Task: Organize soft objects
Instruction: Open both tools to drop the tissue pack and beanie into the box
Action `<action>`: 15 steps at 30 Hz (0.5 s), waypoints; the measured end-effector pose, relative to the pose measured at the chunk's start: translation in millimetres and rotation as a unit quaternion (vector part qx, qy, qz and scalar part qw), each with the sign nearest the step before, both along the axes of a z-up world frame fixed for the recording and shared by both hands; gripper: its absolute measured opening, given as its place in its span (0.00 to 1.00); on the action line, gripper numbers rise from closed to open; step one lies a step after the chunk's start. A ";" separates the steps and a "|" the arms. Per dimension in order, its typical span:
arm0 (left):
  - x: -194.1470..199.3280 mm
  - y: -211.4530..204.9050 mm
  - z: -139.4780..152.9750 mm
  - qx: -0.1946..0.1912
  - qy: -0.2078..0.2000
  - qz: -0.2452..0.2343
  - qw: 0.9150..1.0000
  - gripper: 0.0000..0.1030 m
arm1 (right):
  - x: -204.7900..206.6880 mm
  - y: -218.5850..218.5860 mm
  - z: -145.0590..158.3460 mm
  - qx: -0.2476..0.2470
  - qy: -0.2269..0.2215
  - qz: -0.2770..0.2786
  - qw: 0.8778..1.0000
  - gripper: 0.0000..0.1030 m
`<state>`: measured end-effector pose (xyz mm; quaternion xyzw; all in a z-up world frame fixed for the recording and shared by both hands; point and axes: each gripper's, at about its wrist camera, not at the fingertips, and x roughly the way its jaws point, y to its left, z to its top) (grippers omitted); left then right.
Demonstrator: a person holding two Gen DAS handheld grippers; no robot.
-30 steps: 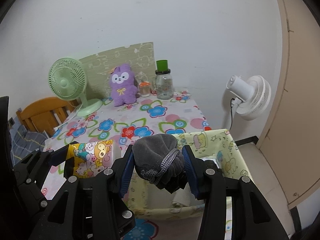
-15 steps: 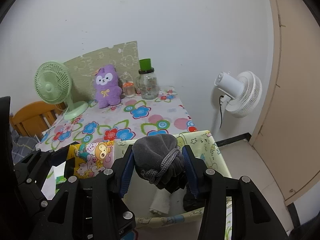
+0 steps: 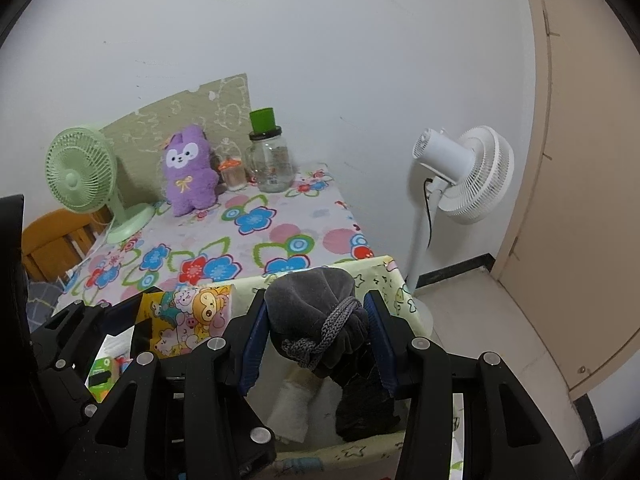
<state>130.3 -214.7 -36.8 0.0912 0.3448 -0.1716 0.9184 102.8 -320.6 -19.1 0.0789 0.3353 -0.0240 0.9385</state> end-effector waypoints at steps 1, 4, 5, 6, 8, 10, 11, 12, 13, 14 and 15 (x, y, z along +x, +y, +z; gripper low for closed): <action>1.6 -2.3 -1.5 0.003 0.001 -0.003 1.000 0.87 | 2.5 -1.6 -2.6 0.002 0.003 -0.001 1.000 0.49; 5.7 -8.5 -5.8 0.011 0.003 -0.005 1.000 0.92 | 6.7 -4.0 -6.7 0.004 0.006 0.000 1.000 0.49; 6.8 -9.6 -6.8 0.011 0.003 -0.005 1.000 0.93 | 7.9 -4.7 -7.7 0.005 0.007 0.000 1.000 0.49; 7.4 -10.2 -7.6 0.011 0.004 -0.006 1.000 0.94 | 9.3 -5.3 -8.8 0.005 0.007 -0.001 1.000 0.49; 9.4 -11.3 -9.3 0.011 0.006 -0.005 1.000 0.95 | 12.4 -6.2 -11.2 0.007 0.009 -0.001 1.000 0.49; 11.0 -11.9 -10.9 0.013 0.008 -0.004 1.000 0.96 | 15.3 -6.9 -13.1 0.011 0.008 0.000 1.000 0.51; 11.9 -11.8 -11.5 0.013 0.009 -0.004 1.000 0.97 | 16.6 -7.5 -14.3 0.013 0.009 0.000 1.000 0.51; 11.9 -11.9 -11.9 0.013 0.011 -0.005 1.000 0.98 | 17.9 -7.6 -15.3 0.014 0.011 0.000 1.000 0.52; 11.8 -11.8 -11.9 0.013 0.013 -0.006 1.000 0.99 | 19.8 -7.3 -16.3 0.015 0.013 0.002 1.000 0.53; 11.3 -11.8 -11.7 0.015 0.012 -0.006 1.000 0.99 | 20.9 -7.0 -17.3 0.017 0.016 0.004 1.000 0.55; 11.0 -11.6 -11.6 0.016 0.012 -0.007 1.000 0.99 | 21.8 -6.5 -18.1 0.018 0.017 0.006 1.000 0.61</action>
